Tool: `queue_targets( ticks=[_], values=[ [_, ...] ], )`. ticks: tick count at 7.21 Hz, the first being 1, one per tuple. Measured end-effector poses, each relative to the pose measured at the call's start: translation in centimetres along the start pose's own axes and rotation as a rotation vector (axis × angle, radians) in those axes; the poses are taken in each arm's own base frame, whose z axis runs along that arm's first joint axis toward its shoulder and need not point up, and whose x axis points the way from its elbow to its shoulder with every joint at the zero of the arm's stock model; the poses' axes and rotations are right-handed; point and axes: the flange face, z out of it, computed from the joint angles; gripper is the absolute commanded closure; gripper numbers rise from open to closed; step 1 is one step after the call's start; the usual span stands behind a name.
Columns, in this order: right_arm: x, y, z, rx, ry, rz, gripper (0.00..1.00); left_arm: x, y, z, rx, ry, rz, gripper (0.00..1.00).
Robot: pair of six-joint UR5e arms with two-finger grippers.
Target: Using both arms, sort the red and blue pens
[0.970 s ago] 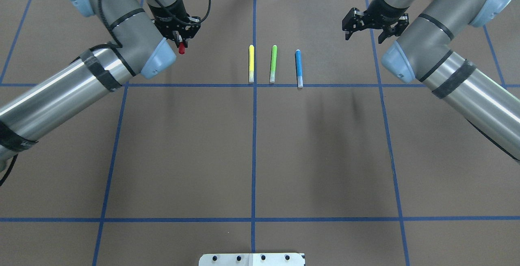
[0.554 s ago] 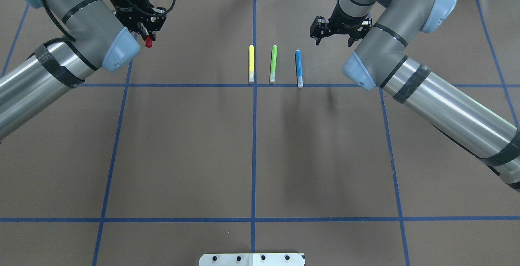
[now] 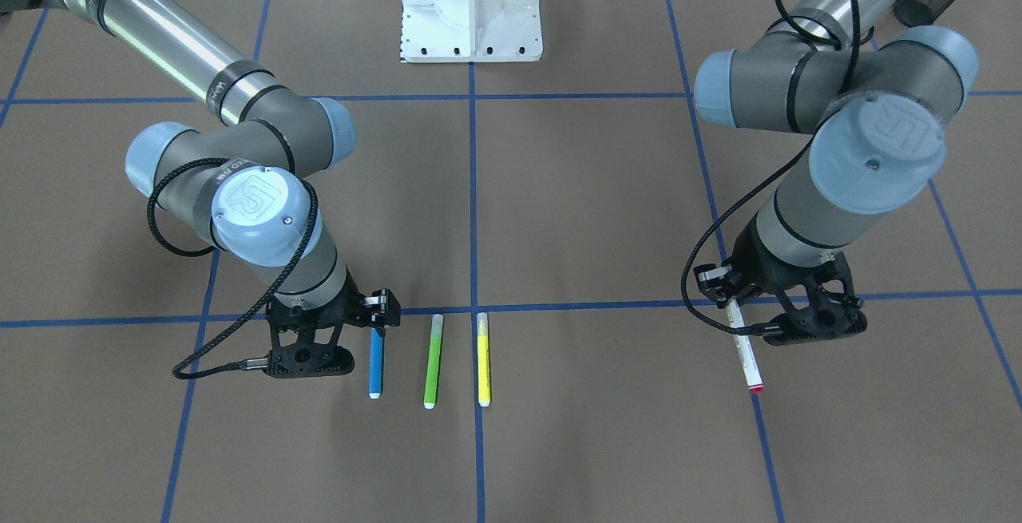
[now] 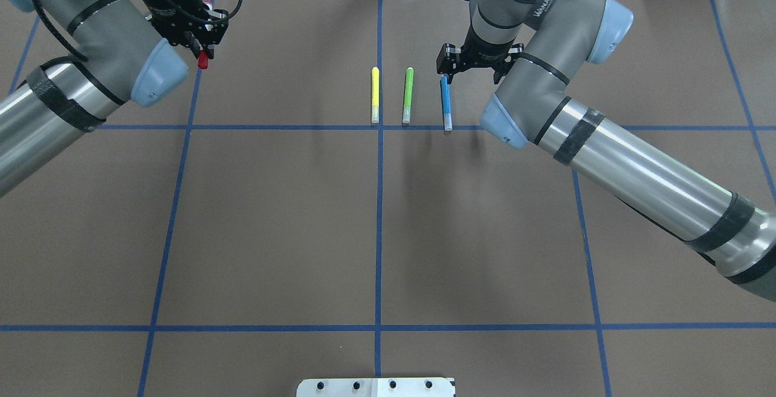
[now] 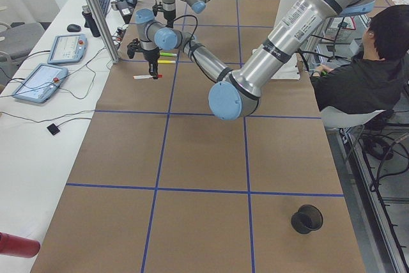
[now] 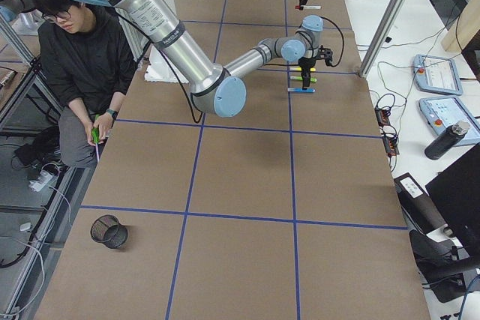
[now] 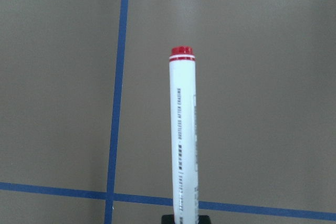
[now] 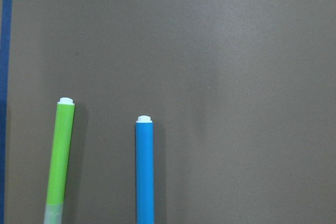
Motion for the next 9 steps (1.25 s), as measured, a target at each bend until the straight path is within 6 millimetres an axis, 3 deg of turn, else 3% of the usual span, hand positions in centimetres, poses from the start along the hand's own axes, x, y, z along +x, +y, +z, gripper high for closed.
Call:
queue_targets(
  ticks=[3, 5, 9],
  values=[
    [-1.4, 1.0, 3.1, -0.002, -0.001, -0.033, 0.13, 0.1, 0.1, -0.2, 0.003, 0.003, 0.005, 1.0],
    [-1.4, 1.2, 4.6, 0.001, 0.01, -0.038, 0.45, 0.1, 0.2, -0.2, 0.003, 0.004, 0.005, 1.0],
    [-1.5, 1.4, 5.3, -0.006, 0.018, -0.04, 0.47, 0.1, 0.2, -0.2, 0.003, 0.004, 0.006, 1.0]
  ],
)
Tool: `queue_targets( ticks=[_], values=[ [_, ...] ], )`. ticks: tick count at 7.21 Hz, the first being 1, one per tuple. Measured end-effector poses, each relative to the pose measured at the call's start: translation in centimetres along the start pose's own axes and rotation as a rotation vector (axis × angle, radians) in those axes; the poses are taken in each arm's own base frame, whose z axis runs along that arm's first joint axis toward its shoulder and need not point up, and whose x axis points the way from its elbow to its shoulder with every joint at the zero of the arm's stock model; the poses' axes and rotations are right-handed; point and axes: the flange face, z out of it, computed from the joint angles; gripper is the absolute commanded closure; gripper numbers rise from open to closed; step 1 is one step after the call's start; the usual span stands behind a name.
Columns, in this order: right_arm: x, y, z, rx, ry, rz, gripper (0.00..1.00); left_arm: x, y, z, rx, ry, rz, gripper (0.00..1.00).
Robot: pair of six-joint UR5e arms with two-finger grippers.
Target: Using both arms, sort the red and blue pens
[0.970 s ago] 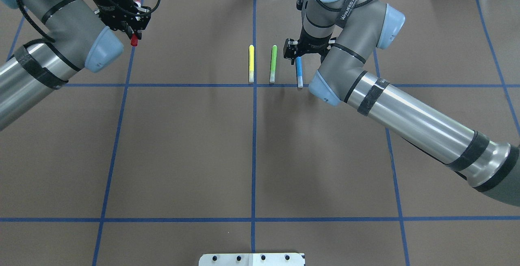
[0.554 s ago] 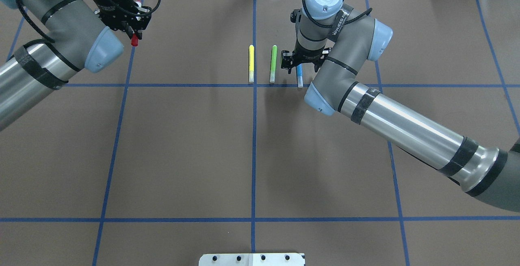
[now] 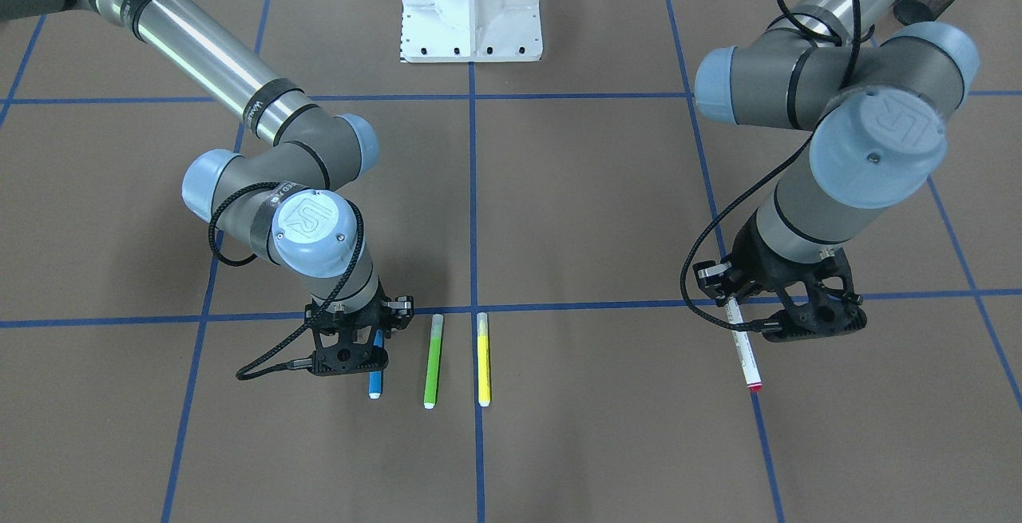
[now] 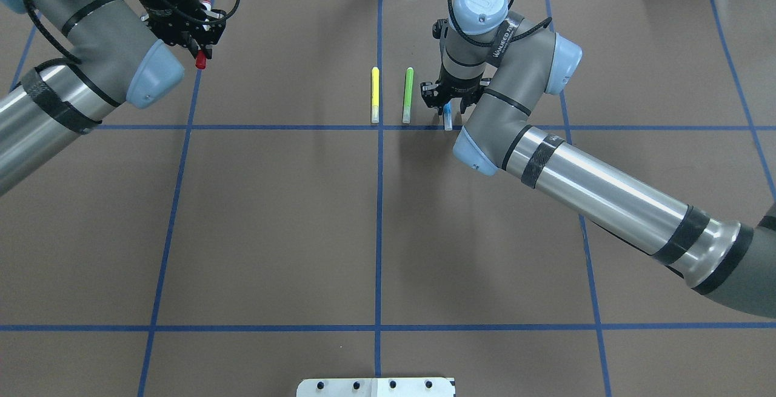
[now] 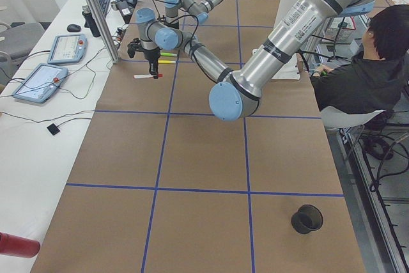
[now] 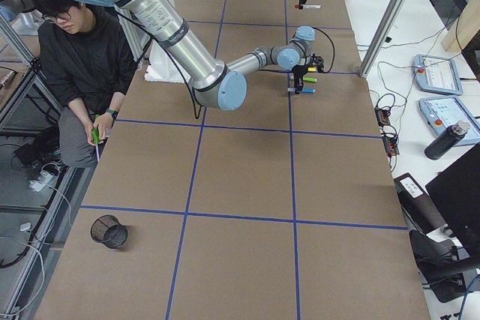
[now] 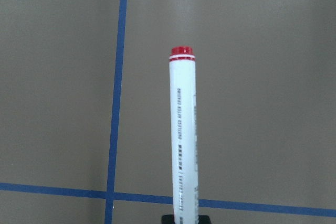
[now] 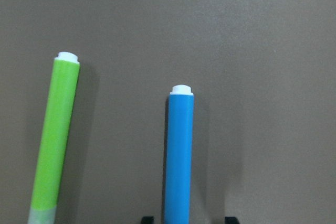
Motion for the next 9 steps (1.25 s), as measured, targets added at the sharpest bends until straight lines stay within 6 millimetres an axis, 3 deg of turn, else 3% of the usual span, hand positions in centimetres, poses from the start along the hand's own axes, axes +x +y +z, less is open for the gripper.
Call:
queue_targets(
  ticks=[9],
  values=[
    [-0.8, 0.12, 0.28, -0.006, 0.001, -0.004, 0.5, 0.09, 0.16, -0.17, -0.003, 0.005, 0.0, 1.0]
  ],
)
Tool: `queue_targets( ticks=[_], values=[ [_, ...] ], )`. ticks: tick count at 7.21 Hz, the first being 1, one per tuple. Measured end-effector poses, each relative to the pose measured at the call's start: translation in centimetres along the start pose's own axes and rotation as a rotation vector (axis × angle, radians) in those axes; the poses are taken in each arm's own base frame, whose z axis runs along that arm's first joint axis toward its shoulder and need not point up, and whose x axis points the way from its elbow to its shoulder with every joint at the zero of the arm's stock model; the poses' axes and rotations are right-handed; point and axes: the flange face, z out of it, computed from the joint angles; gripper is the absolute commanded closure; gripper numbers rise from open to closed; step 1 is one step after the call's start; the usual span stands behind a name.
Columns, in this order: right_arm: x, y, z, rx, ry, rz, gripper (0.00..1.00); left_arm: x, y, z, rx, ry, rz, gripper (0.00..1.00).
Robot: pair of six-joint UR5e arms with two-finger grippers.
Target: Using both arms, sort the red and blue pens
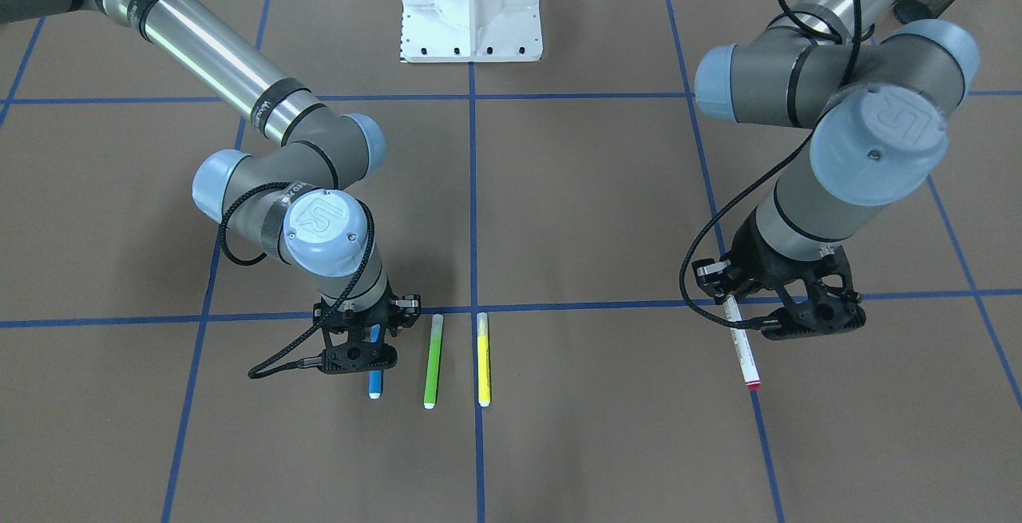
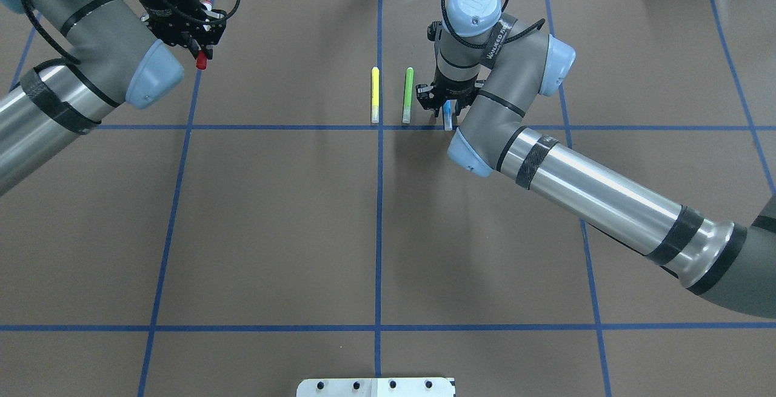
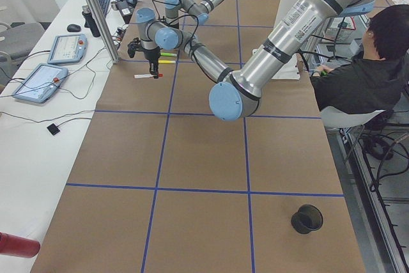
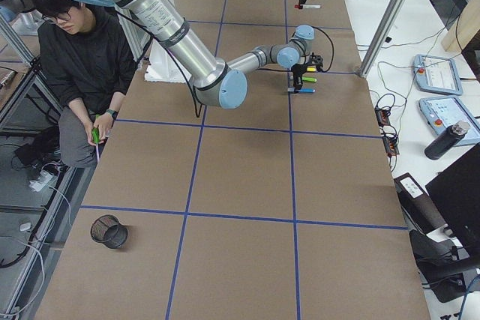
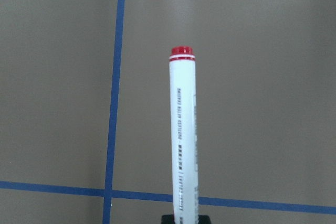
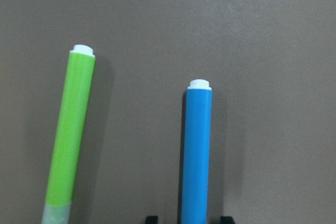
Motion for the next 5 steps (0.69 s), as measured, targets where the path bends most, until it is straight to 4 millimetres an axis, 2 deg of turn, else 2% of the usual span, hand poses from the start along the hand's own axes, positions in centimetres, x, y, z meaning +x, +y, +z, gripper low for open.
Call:
queue_targets(
  ticks=[1, 2, 3, 4, 5],
  values=[
    [0.01, 0.06, 0.17, -0.002, 0.002, 0.0, 0.5, 0.02, 0.01, -0.03, 0.0, 0.0, 0.0, 1.0],
    [-0.01, 0.1, 0.25, -0.003, 0.003, -0.001, 0.59, -0.04, 0.02, 0.02, 0.0, 0.0, -0.001, 1.0],
    [-0.02, 0.12, 0.29, -0.003, 0.003, -0.001, 0.83, -0.09, 0.05, 0.09, -0.001, -0.001, -0.001, 1.0],
    [-0.01, 0.14, 0.35, -0.004, 0.004, -0.001, 1.0, -0.09, 0.08, 0.14, -0.001, -0.001, -0.001, 1.0],
    [0.06, 0.15, 0.43, -0.005, 0.005, -0.001, 1.0, -0.11, 0.09, 0.15, -0.002, 0.0, -0.001, 1.0]
  ],
)
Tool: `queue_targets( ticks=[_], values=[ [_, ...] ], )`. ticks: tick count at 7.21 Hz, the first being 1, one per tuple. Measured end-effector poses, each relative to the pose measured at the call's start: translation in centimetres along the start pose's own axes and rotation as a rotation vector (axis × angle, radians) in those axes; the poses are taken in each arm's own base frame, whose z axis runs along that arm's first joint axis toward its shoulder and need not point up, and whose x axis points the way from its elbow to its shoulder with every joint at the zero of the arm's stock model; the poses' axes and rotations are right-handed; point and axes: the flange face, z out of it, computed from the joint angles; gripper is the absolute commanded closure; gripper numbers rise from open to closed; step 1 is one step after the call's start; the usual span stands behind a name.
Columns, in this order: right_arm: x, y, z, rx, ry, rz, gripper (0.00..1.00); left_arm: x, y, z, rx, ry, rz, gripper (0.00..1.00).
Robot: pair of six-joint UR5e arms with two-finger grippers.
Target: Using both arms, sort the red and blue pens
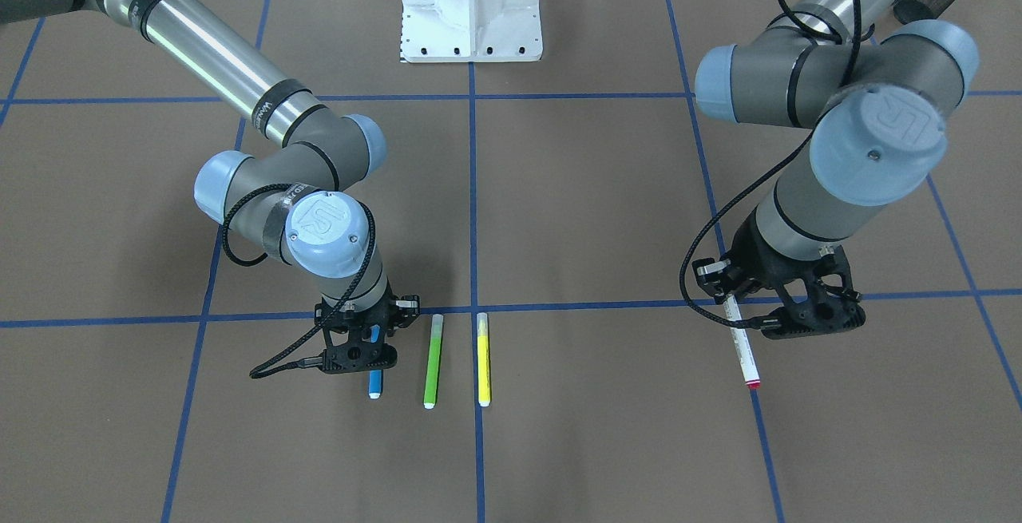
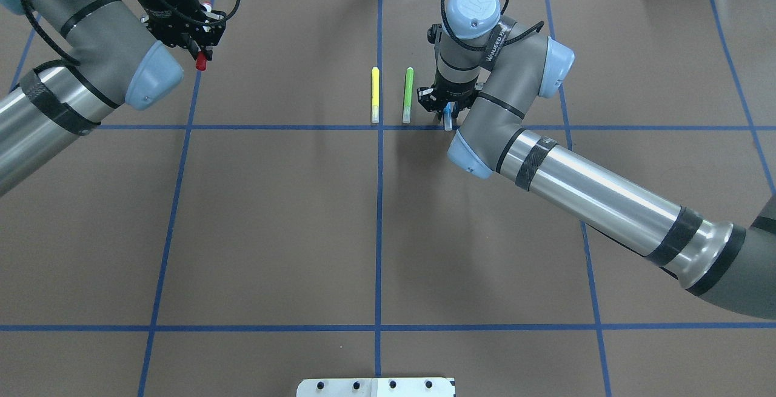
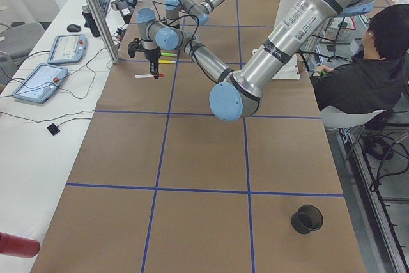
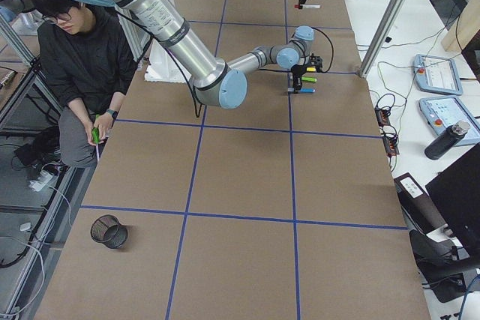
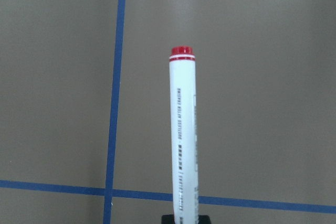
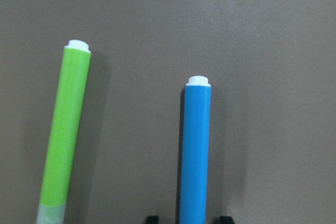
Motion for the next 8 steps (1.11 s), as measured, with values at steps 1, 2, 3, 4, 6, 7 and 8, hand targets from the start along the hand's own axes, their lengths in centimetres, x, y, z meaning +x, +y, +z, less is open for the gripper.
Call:
queue_targets(
  ticks=[1, 2, 3, 4, 6, 7, 8],
  values=[
    [0.0, 0.0, 0.0, -0.001, 0.0, -0.004, 1.0, 0.0, 0.0, 0.0, 0.0, 0.0, 0.0, 1.0],
    [-0.1, -0.1, -0.1, 0.0, -0.001, -0.008, 1.0, 0.0, 0.0, 0.0, 0.0, 0.001, 0.0, 1.0],
    [-0.3, -0.6, -1.0, 0.007, -0.007, -0.01, 1.0, -0.1, 0.0, 0.0, 0.0, 0.001, 0.0, 1.0],
    [-0.3, -1.3, -2.4, 0.011, -0.012, -0.002, 1.0, -0.1, 0.0, 0.0, 0.0, 0.001, 0.001, 1.0],
    [1.3, -2.4, -6.2, -0.003, 0.023, 0.012, 1.0, -0.8, 0.4, -0.4, 0.007, 0.003, 0.001, 1.0],
    [3.7, -2.3, -7.9, -0.027, 0.07, -0.025, 1.0, -2.2, 0.9, -0.3, 0.009, 0.001, 0.011, 1.0],
    [7.6, -1.8, -8.7, -0.045, 0.109, -0.066, 1.0, -3.6, 1.1, -0.5, 0.011, -0.006, 0.037, 1.0]
  ],
)
